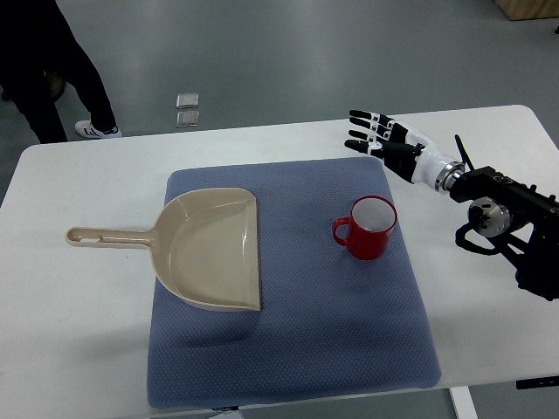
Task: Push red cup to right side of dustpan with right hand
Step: 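Lower the right hand from above toward the mat beside the red mug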
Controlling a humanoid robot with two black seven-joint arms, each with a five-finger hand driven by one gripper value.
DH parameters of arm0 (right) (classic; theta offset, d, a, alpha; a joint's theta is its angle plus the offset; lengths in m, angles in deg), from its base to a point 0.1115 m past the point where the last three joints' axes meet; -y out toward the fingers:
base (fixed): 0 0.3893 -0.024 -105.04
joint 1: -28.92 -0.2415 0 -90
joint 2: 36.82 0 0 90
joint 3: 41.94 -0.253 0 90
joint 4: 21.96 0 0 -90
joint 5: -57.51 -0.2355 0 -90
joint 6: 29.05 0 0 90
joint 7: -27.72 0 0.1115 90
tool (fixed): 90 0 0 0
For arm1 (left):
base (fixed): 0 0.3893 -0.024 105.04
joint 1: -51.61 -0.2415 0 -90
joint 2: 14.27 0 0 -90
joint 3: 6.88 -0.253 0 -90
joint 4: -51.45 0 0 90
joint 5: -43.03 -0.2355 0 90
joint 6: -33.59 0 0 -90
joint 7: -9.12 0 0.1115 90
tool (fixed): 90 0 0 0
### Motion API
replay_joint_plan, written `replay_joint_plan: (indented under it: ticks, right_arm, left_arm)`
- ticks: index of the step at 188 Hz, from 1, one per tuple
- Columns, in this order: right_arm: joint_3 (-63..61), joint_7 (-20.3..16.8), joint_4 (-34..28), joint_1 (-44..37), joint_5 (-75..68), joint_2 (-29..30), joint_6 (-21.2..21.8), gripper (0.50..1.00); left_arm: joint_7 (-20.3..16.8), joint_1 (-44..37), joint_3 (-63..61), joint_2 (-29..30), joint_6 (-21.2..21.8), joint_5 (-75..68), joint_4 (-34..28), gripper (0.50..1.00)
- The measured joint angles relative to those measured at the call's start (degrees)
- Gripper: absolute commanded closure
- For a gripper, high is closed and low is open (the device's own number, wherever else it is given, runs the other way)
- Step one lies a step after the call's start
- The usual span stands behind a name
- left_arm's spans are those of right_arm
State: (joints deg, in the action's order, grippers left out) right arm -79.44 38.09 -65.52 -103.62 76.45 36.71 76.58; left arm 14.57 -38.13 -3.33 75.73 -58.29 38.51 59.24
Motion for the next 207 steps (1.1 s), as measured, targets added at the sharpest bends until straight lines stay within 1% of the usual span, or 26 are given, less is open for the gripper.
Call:
replay_joint_plan:
  ticks: [67,86,119,135,163,183,207]
  right_arm:
    - [-0.5,0.1,-0.1,0.0,-0.2,-1.2,0.6,0.566]
    - [-0.9,0.3,-0.1,0.1,-0.2,-2.9,1.7,0.566]
    - [-1.1,1.0,-0.4,0.3,-0.2,-7.6,4.9,0.566]
    - [-1.1,2.5,-0.5,0.3,0.0,-10.1,7.0,0.566]
    - [-0.9,5.6,-0.5,0.9,0.3,-15.0,13.5,0.566]
    - [-0.4,9.3,-0.2,2.6,0.8,-17.8,18.1,0.566]
    - [-0.2,13.7,-0.1,5.8,1.0,-20.2,19.3,0.566]
  left_arm:
    - [0.3,0.0,0.3,0.0,-0.2,0.0,0.0,0.500]
    - [0.3,0.0,0.3,0.0,-0.2,0.0,-0.5,0.500]
    - [0.3,0.0,0.2,0.0,-0.1,0.1,-0.4,0.500]
    - [0.3,0.0,0.2,0.0,0.0,0.1,-0.2,0.500]
    - [0.3,0.0,0.2,0.0,0.0,0.1,-0.3,0.500]
    - [0.3,0.0,0.2,0.0,0.0,0.1,-0.5,0.500]
    - [0.3,0.0,0.2,0.0,0.0,0.1,-0.5,0.500]
